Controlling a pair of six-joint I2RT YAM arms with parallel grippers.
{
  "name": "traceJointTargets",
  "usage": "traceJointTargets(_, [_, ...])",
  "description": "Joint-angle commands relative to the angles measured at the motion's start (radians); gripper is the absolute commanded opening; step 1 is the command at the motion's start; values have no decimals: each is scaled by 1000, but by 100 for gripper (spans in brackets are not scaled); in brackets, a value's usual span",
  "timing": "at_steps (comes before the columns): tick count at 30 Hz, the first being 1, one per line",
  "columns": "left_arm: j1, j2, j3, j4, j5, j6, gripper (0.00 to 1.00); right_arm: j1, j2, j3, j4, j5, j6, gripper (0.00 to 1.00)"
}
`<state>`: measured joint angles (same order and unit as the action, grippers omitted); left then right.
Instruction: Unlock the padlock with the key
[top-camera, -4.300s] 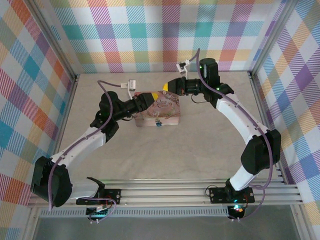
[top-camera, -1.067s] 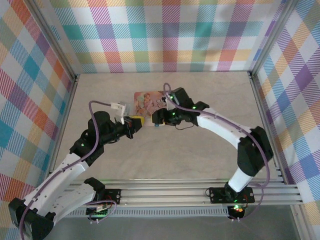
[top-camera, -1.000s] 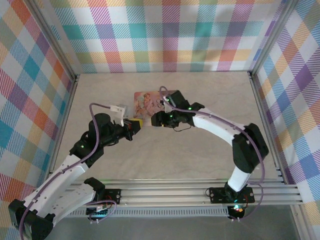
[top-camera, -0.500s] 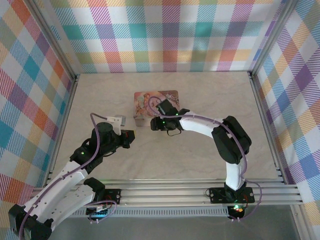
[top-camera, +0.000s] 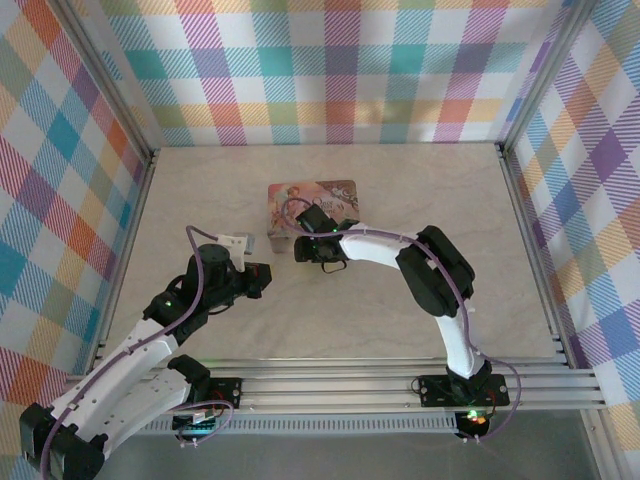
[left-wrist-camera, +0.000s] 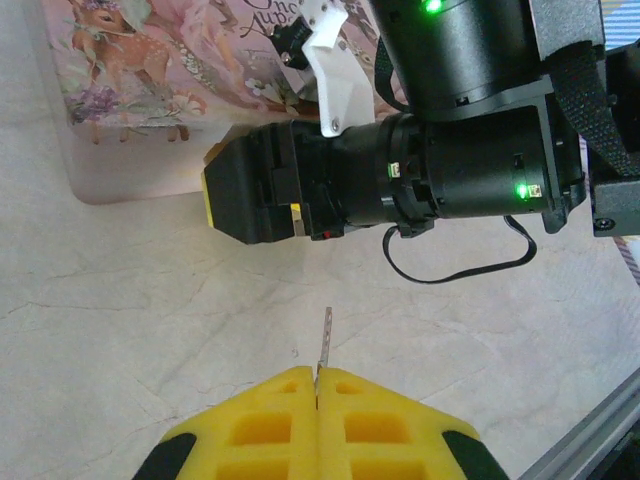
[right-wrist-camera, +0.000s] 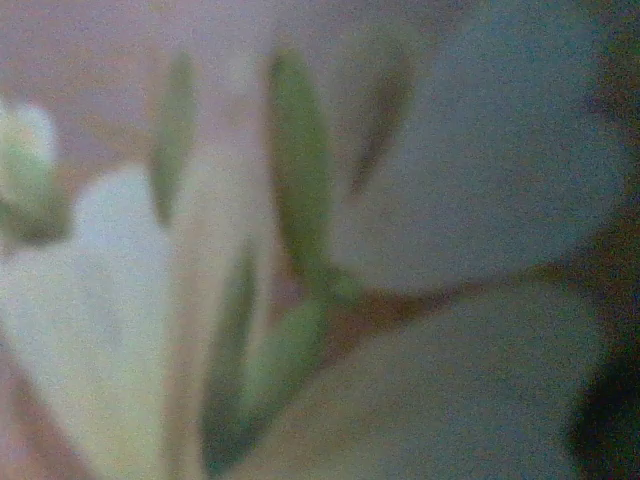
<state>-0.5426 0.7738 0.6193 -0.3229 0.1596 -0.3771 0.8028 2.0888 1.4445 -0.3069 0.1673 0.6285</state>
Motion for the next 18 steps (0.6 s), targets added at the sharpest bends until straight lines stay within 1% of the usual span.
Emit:
traceJointTargets(1, [0,-15,16,-27,23,17,0,4,-4,27,9,53,17,58])
traceJointTargets(10, [0,2,23,-41,74,38,0,4,-10,26,27,84,-3,52])
traceJointTargets(15, [0,-8,12,-50,81,49,0,4,-19,22,34,96,-28,42])
traceJointTargets(18, [0,-17,4,-56,84,64,0,4,-30,22,41,99,-50,33])
